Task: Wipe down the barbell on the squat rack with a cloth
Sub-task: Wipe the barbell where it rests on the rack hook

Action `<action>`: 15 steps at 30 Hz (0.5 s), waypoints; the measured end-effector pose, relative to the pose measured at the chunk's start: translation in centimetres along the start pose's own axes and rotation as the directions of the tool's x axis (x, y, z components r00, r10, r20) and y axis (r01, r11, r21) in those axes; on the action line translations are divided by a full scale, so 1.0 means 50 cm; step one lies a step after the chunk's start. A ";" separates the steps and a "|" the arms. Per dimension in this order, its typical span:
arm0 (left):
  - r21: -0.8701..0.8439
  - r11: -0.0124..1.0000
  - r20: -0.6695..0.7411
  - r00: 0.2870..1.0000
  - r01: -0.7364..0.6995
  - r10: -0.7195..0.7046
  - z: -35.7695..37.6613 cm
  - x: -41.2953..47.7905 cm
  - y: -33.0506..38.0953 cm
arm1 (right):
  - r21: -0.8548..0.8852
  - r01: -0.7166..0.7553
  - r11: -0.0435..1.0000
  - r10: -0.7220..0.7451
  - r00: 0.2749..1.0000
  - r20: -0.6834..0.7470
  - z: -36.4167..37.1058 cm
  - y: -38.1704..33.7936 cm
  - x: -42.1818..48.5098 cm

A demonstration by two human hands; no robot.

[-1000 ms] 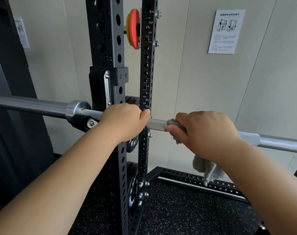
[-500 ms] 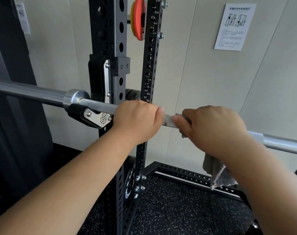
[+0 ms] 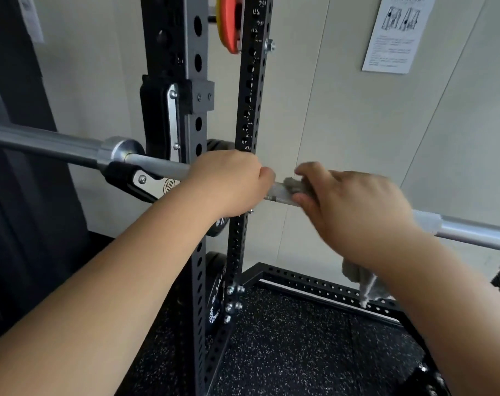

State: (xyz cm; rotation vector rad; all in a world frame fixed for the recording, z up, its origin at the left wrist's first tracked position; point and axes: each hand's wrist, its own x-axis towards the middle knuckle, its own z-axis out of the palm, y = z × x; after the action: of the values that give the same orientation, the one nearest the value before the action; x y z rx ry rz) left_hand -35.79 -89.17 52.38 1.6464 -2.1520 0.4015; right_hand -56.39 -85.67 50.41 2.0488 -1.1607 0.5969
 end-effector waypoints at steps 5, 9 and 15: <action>-0.005 0.997 -0.392 0.917 -0.082 0.074 0.055 -0.045 -0.007 | 0.097 0.085 0.992 -0.088 0.996 0.020 0.005 -0.008 0.010; -0.040 0.996 -0.503 0.860 0.078 -0.087 0.102 -0.076 0.027 | 0.299 0.092 0.950 -0.097 0.995 0.001 -0.033 0.055 -0.040; 0.006 1.000 -0.507 0.862 0.018 -0.012 0.069 -0.037 0.020 | 0.388 0.099 0.917 -0.160 0.979 0.129 -0.019 0.045 0.016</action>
State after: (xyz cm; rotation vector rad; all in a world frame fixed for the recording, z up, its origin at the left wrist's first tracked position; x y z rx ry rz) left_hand -36.80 -88.92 48.48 1.3642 -1.7377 0.7512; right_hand -57.99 -86.19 52.33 2.5225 -1.0461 0.6422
